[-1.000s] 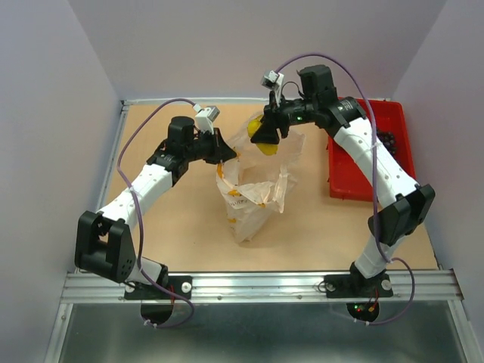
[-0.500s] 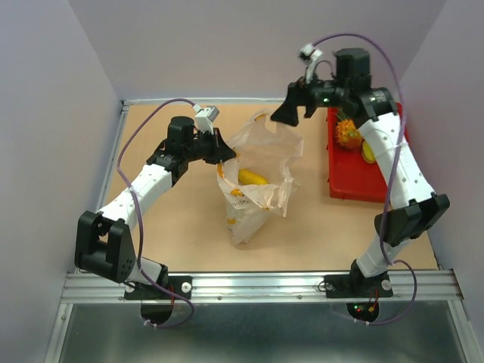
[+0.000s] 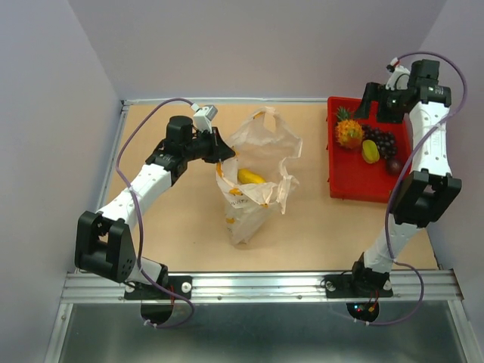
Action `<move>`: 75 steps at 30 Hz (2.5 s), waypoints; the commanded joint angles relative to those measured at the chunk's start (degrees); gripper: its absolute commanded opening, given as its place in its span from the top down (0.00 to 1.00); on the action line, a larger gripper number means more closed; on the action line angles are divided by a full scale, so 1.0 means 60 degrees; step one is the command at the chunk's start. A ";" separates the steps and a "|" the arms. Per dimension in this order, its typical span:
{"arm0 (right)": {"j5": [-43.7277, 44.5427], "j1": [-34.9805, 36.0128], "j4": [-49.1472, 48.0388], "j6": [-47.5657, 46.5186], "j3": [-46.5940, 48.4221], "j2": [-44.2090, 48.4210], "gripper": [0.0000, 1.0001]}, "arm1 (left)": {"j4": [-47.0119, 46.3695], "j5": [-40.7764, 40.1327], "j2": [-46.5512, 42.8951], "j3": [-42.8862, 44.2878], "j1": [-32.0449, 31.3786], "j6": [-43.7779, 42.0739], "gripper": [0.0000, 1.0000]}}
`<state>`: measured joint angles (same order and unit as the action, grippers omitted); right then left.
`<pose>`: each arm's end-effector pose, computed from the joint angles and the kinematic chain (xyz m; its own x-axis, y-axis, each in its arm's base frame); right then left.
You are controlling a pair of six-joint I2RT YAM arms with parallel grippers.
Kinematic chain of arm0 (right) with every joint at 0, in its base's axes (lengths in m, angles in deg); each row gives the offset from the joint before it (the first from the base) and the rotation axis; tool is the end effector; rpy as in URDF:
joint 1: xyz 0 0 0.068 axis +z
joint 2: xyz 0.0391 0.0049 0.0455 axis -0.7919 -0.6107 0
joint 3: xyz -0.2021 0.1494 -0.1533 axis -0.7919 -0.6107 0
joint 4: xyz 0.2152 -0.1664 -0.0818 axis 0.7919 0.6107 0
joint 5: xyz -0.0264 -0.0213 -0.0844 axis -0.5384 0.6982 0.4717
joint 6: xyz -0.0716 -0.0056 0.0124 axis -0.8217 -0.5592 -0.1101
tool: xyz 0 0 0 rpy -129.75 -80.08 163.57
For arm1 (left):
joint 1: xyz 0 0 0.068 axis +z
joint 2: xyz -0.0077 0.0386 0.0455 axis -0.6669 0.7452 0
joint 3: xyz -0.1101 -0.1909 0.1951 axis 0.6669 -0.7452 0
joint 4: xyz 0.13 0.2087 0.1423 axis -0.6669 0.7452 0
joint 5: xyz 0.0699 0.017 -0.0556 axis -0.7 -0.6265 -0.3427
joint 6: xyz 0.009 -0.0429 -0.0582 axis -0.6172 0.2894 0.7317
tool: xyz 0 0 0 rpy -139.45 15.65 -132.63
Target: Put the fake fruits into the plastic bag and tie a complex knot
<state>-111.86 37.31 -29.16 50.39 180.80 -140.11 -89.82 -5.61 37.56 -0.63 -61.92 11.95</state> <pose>0.4369 -0.0870 0.4009 -0.7142 0.1350 -0.6868 -0.1300 0.9386 0.3196 0.3312 -0.1565 0.3225 -0.5298 -0.0933 -0.8429 0.6393 0.6092 -0.4693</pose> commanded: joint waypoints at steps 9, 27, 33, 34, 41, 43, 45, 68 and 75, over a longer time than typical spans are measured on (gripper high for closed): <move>0.2745 -0.0055 -0.0175 -0.2664 -0.0736 -0.1367 0.00 | -0.0611 0.0291 -0.0110 0.0063 0.0141 0.0205 1.00; 0.3711 -0.0070 -0.0865 -0.3412 -0.0956 -0.3286 0.06 | -0.0523 0.0277 -0.0154 -0.0025 0.0317 0.0176 1.00; 0.3887 -0.0070 -0.2021 -0.3074 -0.0912 -0.3681 0.16 | -0.0552 0.0291 -0.0066 -0.0025 0.0317 0.0147 1.00; 0.3916 -0.0070 -0.2066 -0.3059 -0.0839 -0.3769 0.18 | -0.0552 0.0306 -0.0066 -0.0011 0.0317 0.0147 1.00; 0.3799 -0.0070 -0.2301 -0.2884 -0.0633 -0.4048 0.45 | -0.0538 0.0291 0.0036 0.0165 0.0317 0.0103 1.00; 0.3858 -0.0099 -0.2286 -0.2854 -0.0720 -0.3889 0.61 | -0.0523 0.0291 0.0051 0.0180 0.0317 0.0103 1.00; 0.3814 -0.0143 -0.2272 -0.2854 -0.0925 -0.3567 0.65 | -0.0523 0.0306 0.0080 0.0165 0.0317 0.0117 1.00; -0.1503 0.5435 -0.1055 -0.1433 0.1594 0.1327 0.69 | -0.0435 0.0599 0.0739 0.0941 0.0317 0.0162 1.00; -0.0567 0.7414 -0.1245 -0.2297 -0.0498 0.1810 0.67 | -0.0435 0.0555 0.0696 0.0898 0.0317 0.0132 1.00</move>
<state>-118.38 78.93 -34.84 39.03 184.02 -131.69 -90.76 -3.03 42.72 2.52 -60.33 13.17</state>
